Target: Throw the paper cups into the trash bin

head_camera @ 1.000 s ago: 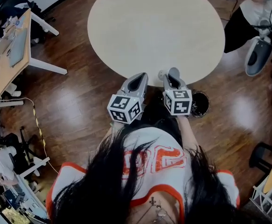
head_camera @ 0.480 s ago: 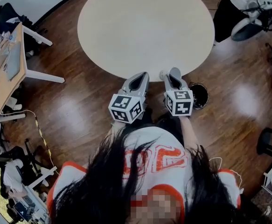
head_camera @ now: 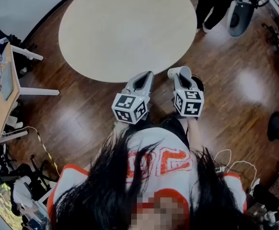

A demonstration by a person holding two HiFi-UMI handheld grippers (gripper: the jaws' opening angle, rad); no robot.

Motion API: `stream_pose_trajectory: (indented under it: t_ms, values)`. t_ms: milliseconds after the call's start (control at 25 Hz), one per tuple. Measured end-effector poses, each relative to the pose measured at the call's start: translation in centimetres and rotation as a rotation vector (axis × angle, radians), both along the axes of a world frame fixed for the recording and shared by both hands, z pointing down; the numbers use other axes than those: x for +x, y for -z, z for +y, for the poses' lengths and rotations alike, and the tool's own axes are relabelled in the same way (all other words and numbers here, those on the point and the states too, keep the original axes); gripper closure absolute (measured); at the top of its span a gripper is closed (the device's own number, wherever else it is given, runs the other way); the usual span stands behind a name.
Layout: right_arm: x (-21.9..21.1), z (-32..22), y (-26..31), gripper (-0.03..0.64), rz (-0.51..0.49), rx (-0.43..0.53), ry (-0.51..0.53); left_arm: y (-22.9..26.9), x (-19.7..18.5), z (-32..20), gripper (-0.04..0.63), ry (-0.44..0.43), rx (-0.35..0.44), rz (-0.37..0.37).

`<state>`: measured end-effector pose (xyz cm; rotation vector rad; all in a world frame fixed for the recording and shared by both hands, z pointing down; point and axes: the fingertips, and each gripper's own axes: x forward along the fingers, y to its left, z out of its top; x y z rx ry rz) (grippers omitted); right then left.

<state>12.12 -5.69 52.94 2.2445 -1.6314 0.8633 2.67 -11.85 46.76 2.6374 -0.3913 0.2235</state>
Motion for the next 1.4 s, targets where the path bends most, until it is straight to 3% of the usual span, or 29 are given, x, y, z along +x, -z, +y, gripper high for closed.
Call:
stream_pose_trajectory:
  t_ms: [160, 680, 1080, 1400]
  values:
    - [2.5, 3.4, -0.1, 0.583, -0.008, -0.002, -0.049, 0.1, 3.0, 3.5, 0.595, -0.065, -0.001, -0.007]
    - [11.7, 16.8, -3.2, 0.583, -0.032, -0.075, -0.173, -1.6, 11.2, 11.6, 0.595, -0.102, -0.01, -0.067]
    - [13.7, 20.3, -4.4, 0.583, -0.066, -0.069, -0.289, -2.6, 16.1, 15.1, 0.595, -0.262, 0.001, -0.092]
    - [13.5, 21.2, -8.5, 0.583, -0.099, -0.091, -0.317, -6.8, 18.2, 18.6, 0.595, -0.48, -0.002, -0.13]
